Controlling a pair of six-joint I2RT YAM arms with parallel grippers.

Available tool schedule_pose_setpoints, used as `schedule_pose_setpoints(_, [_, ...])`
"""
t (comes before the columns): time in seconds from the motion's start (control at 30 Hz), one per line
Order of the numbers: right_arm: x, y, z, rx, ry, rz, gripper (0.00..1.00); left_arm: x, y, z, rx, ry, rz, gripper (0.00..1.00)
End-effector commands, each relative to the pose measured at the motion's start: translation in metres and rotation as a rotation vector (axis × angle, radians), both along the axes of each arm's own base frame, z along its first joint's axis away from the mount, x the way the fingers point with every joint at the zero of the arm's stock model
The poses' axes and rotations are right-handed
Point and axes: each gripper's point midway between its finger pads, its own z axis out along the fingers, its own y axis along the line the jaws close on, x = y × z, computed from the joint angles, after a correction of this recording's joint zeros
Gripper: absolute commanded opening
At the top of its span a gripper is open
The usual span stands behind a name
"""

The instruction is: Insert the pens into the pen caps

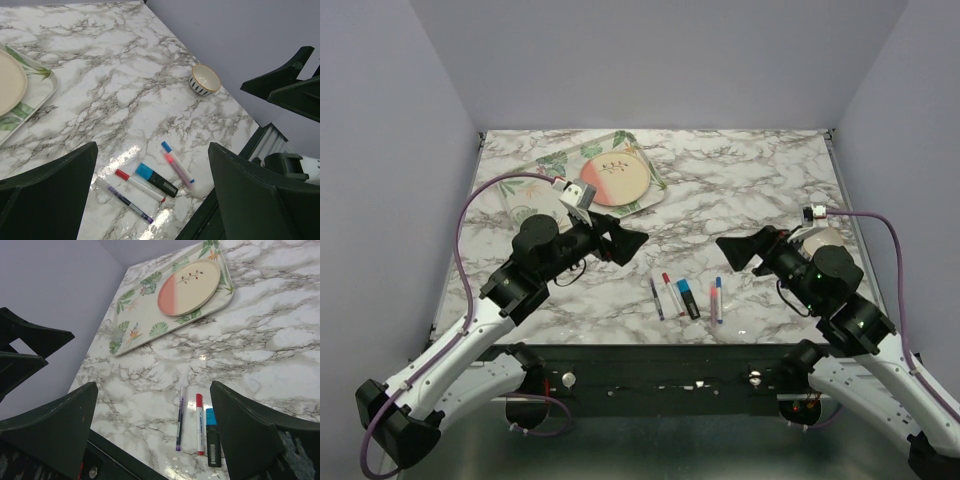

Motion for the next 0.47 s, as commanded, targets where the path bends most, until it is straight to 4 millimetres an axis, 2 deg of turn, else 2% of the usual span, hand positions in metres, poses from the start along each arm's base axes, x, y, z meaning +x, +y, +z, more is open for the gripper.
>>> schedule_pose_setpoints(0.0, [0.0021, -0.0041, 0.0124, 0.026, -0.009, -0.03, 1.0, -0.007, -0.001, 0.0081, -0.021, -0.043, -0.031, 0.99])
schedule_pose_setpoints(0.33, [-0.0001, -0.0044, 0.0169, 0.038, -0.023, -0.024, 1.0, -0.0075, -0.0006, 0.0054, -0.022, -0.034, -0.031, 0.99])
schedule_pose_setpoints(0.43, [0.0003, -0.0051, 0.0173, 0.038, -0.021, -0.029, 1.0, -0.0073, -0.0011, 0.0111, -0.038, -0.053, -0.031, 0.99])
